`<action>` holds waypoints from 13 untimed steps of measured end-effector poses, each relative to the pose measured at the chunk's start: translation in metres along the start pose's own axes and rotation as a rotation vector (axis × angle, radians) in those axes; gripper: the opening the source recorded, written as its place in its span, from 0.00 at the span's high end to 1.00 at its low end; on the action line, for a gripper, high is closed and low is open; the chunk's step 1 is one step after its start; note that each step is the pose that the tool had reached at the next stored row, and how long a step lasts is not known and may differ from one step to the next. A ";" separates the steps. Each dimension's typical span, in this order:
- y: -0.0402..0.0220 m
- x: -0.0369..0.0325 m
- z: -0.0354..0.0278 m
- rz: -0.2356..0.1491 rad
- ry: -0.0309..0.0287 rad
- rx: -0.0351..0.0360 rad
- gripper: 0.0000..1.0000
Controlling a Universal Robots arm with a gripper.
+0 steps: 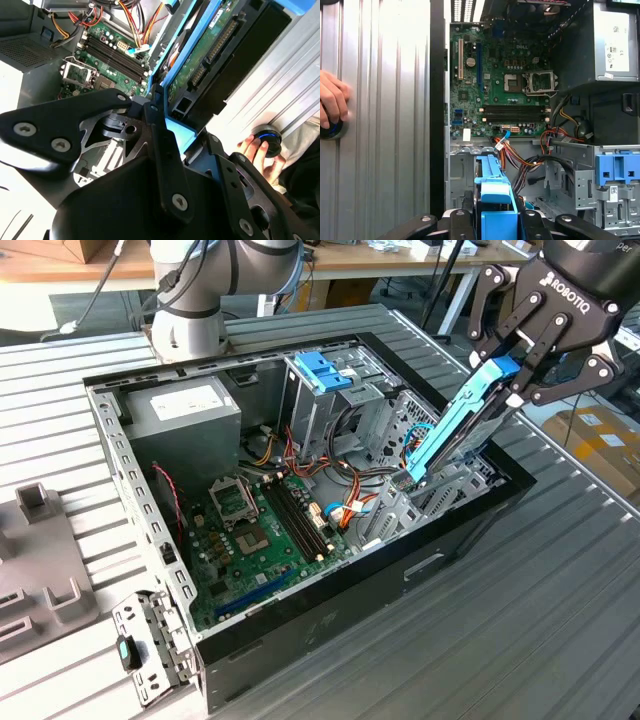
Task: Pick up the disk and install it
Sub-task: 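Pick up the disk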
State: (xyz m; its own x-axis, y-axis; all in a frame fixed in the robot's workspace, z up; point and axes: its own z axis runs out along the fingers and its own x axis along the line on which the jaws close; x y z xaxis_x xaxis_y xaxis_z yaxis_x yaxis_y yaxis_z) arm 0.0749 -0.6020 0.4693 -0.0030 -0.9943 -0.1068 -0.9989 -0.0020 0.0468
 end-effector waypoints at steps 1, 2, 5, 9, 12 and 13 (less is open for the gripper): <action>-0.0006 0.0001 0.0006 0.000 0.0007 0.0000 0.63; -0.0011 0.0001 0.0011 0.000 0.0013 0.0000 0.63; -0.0021 0.0002 0.0025 0.001 0.0022 0.0000 0.63; -0.0035 0.0004 0.0047 0.001 0.0032 0.0001 0.63; -0.0045 0.0006 0.0064 0.001 0.0034 0.0001 0.63; -0.0051 0.0007 0.0072 0.001 0.0035 0.0001 0.63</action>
State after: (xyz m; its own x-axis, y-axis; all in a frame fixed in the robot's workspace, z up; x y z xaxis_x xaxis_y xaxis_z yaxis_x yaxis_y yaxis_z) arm 0.0796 -0.6019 0.4619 -0.0039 -0.9946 -0.1033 -0.9989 -0.0009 0.0468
